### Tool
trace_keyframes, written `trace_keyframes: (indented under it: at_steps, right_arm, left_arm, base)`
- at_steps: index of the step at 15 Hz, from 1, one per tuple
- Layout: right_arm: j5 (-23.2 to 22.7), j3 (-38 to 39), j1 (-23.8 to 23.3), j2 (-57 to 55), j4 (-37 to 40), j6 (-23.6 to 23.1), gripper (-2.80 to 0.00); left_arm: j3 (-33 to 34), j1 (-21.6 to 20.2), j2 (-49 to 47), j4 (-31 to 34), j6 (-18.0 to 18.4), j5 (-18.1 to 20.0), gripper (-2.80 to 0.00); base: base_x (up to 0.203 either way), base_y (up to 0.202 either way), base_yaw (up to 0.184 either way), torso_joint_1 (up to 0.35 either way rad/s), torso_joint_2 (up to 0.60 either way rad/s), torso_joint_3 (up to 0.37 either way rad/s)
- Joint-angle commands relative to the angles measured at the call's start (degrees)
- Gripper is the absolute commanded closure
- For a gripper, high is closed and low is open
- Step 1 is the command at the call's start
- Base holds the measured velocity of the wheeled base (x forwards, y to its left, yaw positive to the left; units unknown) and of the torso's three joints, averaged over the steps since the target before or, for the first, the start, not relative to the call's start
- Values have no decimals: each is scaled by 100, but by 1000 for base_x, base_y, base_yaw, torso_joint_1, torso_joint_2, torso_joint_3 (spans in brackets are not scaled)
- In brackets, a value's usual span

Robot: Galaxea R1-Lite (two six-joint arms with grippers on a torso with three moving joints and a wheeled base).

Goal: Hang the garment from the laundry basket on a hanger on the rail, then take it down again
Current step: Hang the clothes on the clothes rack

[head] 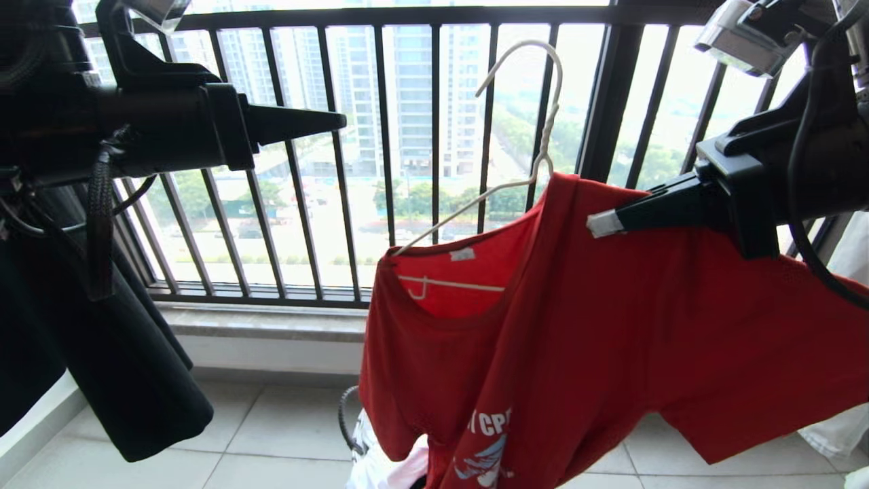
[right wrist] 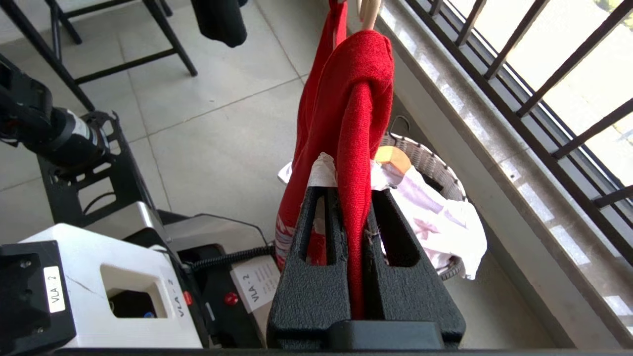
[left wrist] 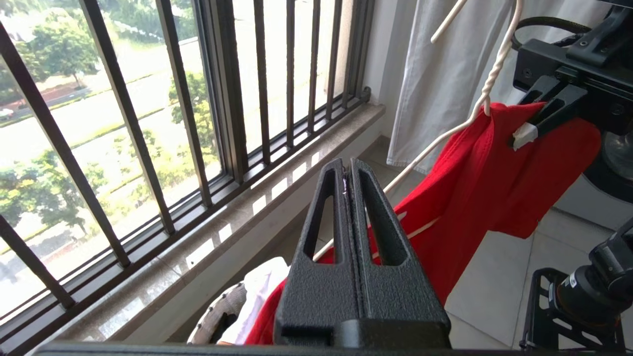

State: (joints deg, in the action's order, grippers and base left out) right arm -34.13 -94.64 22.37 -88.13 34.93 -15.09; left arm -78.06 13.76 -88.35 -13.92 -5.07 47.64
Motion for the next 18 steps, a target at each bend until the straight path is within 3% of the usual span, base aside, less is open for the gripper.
trace_keyframes:
  at_steps: [1,3,6,9,10,11,13,15,16,17,18]
  right_arm:
    - [261,433,-13,284,-635,180,0]
    - [399,578,-13,402,-943,437,0]
    - [544,658,-13,589,-1033,632,0]
    - [943,808,-13,656,-1430,1095,0]
    - [1116,834,-13,649,-1444,1260,0]
    - [1217,876,-13,648,-1453,1410,0]
    - [1401,978,-13,674,-1463,1516,0]
    - [1448,1138,-13,762,-1616,1597,0]
    - [1452,1298,-13,812,-1840,1678,0]
    - [1453,1493,-13,865,-2075,1701,0]
    - [1453,1665,-13,909,-2337,1715,0]
  left_arm:
    - [-37,213,-116,21,-3,-196,0]
    - [-25,492,-180,49,-9,-609,0]
    - [-36,847,-226,56,-254,-1623,0]
    - [-219,877,-315,69,-931,-1707,0]
    - [-431,906,-371,216,-1273,-1710,0]
    - [-621,959,-478,560,-1393,-1747,0]
    - [-883,1038,-724,905,-1430,-1971,0]
    - [-1092,1198,-960,964,-1427,-2641,0]
    - [-1134,1284,-1051,969,-1419,-2780,0]
    - [-1140,1317,-1136,976,-1403,-2794,-280]
    - [-1164,1339,-1249,980,-1379,-2799,-280]
  base:
    - [0,0,0,0,0,0]
    - [0,0,0,0,0,0]
    - [0,0,0,0,0,0]
    - [0,0,0,0,0,0]
    - [0,0,0,0,0,0]
    - [0,0,0,0,0,0]
    - [0,0,0,0,0,0]
    - [0,0,0,0,0,0]
    - [0,0,0,0,0,0]
    - [0,0,0,0,0,0]
    - [0,0,0,0,0,0]
